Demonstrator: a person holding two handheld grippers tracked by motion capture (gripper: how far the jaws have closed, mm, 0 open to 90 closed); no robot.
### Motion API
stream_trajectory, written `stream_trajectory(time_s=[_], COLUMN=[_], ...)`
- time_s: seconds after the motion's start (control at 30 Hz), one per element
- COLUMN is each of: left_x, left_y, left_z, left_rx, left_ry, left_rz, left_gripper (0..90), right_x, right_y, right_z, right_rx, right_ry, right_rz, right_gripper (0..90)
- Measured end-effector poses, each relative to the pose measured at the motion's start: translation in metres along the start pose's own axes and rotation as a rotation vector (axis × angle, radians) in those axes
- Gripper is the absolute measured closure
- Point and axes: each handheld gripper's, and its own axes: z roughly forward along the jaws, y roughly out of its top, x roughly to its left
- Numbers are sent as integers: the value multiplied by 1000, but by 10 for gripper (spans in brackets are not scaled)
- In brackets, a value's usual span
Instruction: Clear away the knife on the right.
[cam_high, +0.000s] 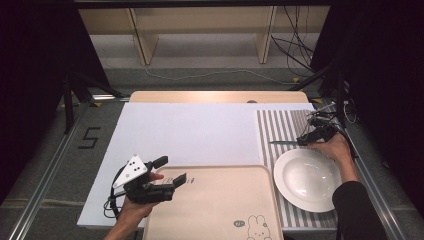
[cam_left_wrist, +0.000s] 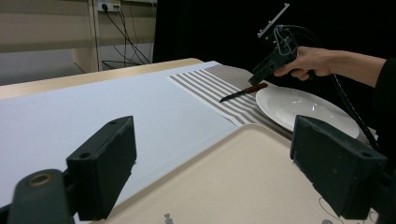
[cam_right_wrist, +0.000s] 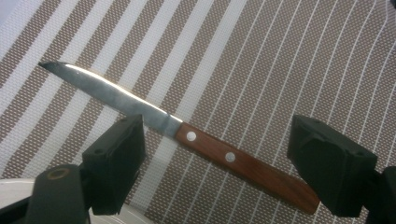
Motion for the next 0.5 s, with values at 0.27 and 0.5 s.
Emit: stream_trajectory(time_s=[0.27, 0.5], left_x=[0, 0], left_y=[0, 0], left_z=[0, 0], left_rx=[1, 1], left_ry=[-1, -1], left_rz=[0, -1], left_gripper=[144, 144], right_x=[-4, -6], right_y=[-3, -4], right_z=[8, 13], right_rx=[68, 106], right_ry=[-15, -17], right_rz=[-15, -34], right_gripper=[269, 316])
